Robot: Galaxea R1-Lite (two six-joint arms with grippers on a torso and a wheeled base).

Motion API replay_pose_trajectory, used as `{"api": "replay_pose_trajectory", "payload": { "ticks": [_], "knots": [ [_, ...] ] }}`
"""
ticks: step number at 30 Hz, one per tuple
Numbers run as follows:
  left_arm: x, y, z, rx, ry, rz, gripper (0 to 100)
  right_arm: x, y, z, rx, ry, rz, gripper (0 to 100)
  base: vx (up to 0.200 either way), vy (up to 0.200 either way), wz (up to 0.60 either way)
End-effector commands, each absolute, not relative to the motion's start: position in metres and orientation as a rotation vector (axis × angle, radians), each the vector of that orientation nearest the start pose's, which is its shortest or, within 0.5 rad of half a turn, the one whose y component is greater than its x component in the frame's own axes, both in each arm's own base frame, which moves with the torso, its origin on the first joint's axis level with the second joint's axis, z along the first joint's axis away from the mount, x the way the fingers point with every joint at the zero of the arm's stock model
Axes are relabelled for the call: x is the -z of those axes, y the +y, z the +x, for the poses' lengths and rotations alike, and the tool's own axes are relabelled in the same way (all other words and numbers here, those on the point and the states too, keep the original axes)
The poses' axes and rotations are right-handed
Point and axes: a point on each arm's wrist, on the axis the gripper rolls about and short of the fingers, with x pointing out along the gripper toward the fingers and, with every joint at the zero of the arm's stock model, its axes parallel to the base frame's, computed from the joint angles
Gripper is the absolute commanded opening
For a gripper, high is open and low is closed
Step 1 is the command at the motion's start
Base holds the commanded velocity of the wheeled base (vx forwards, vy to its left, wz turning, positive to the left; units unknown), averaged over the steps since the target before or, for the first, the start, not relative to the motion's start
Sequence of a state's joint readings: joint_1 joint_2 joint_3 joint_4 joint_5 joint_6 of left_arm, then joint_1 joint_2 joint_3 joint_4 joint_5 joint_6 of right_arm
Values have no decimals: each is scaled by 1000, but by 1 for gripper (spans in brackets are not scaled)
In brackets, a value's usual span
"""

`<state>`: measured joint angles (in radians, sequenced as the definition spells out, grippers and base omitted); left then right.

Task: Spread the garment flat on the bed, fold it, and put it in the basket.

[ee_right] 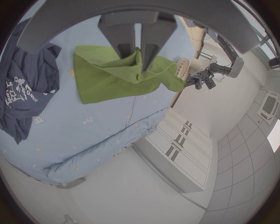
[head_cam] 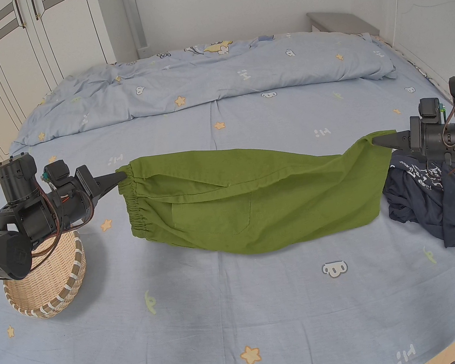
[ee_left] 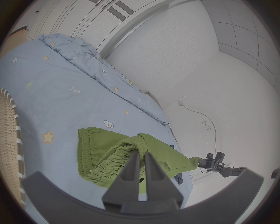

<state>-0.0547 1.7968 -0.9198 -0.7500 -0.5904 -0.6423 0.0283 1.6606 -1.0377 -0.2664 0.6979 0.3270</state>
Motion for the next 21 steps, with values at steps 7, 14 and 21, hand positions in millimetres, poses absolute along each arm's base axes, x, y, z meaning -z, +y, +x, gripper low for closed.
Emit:
{"api": "replay_pose_trajectory", "payload": {
  "ticks": [7, 14, 21],
  "knots": [
    [-191, -30, 363, 573, 339, -654, 0, -213, 24, 357, -671, 468, 436, 0, 0, 0, 0],
    [-191, -29, 373, 572, 329, -650, 0, -220, 25, 391, -698, 433, 442, 0, 0, 0, 0],
    [-188, -25, 385, 562, 320, -651, 0, -226, 25, 412, -702, 402, 448, 0, 0, 0, 0]
  ]
}}
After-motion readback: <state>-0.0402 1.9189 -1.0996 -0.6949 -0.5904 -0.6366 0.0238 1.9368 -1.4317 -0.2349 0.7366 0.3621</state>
